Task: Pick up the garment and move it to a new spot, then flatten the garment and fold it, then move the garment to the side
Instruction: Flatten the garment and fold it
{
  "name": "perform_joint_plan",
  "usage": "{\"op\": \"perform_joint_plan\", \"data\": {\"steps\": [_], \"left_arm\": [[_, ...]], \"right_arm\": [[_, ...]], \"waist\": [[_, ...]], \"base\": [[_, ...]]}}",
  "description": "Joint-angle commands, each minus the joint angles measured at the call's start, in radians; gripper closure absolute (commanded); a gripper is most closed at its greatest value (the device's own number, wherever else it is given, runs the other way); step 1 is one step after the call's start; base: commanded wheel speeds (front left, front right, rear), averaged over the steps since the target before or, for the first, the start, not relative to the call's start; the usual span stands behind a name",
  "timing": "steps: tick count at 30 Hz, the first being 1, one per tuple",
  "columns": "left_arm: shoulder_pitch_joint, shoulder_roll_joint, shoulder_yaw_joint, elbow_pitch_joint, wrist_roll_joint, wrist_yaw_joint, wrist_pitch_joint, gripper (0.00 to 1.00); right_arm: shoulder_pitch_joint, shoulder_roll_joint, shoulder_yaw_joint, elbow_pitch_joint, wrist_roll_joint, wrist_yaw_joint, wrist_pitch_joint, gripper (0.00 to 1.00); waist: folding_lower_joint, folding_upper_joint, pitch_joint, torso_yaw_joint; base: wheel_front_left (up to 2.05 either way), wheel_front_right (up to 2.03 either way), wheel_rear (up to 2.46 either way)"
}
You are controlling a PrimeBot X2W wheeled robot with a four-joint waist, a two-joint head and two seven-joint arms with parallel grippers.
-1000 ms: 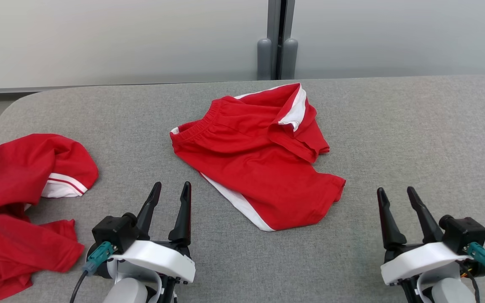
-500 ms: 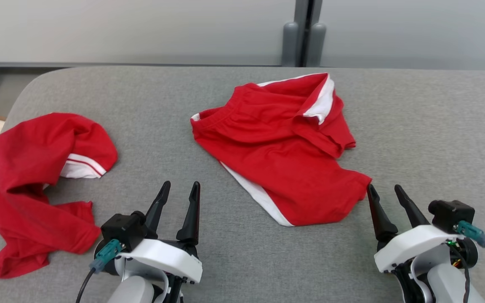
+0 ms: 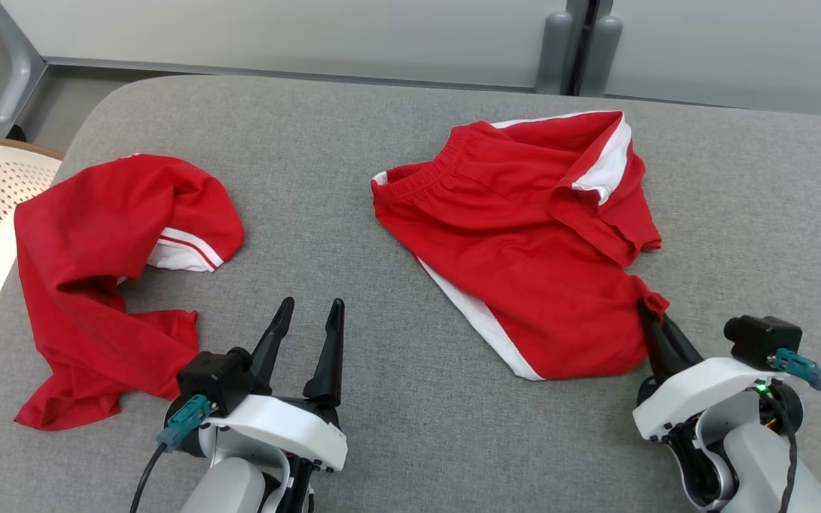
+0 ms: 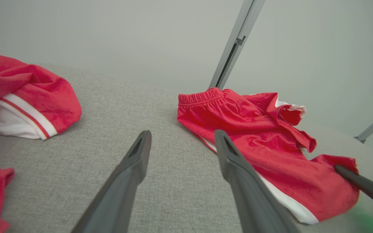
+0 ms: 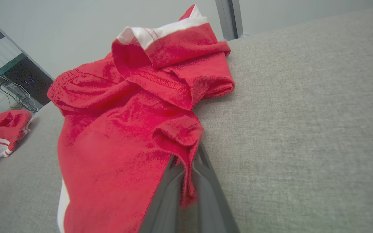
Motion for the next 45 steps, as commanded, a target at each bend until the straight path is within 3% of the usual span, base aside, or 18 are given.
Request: {"op": "perform_joint_plan", "data": {"steps": [1,9,14,22,28,34,45], "left_arm": [[0.001,0.004,0.007,0.002,-0.001,0.004,0.000,0.00],[0.028,0.004,0.014,0.011,0.009,0.005,0.000,0.00],[0.052,0.004,0.021,0.013,0.012,0.003,0.000,0.00],[0.071,0.004,0.035,0.004,0.014,0.002,0.000,0.00],[0.026,0.004,0.010,-0.006,0.000,-0.003,0.000,0.00],[-0.017,0.004,-0.018,0.000,-0.004,-0.003,0.000,0.00],[-0.071,0.004,-0.049,-0.006,-0.011,0.004,0.000,0.00]], "right_arm": [[-0.010,-0.018,0.011,-0.011,0.007,0.000,-0.028,1.00],[-0.002,-0.097,0.051,-0.108,-0.065,0.000,-0.086,1.00],[0.049,-0.138,-0.004,-0.185,-0.097,0.000,-0.057,1.00],[0.177,-0.197,-0.115,-0.407,-0.124,0.000,0.148,1.00],[0.143,-0.218,-0.167,-0.473,-0.131,0.000,0.269,1.00],[0.042,-0.249,-0.203,-0.376,-0.102,0.000,0.323,1.00],[-0.202,-0.279,-0.283,0.011,-0.154,0.000,0.283,1.00]], "waist": [[0.0000,0.0000,-0.010,-0.005],[0.0000,0.0000,-0.075,-0.053],[0.0000,0.0000,-0.102,-0.074],[0.0000,0.0000,-0.107,-0.098],[0.0000,0.0000,-0.049,-0.082],[0.0000,0.0000,0.022,-0.036],[0.0000,0.0000,0.122,0.043]], "base": [[0.00,0.00,0.00],[0.00,0.00,0.00],[0.00,0.00,0.00],[0.00,0.00,0.00],[0.00,0.00,0.00],[0.00,0.00,0.00],[0.00,0.00,0.00]]}}
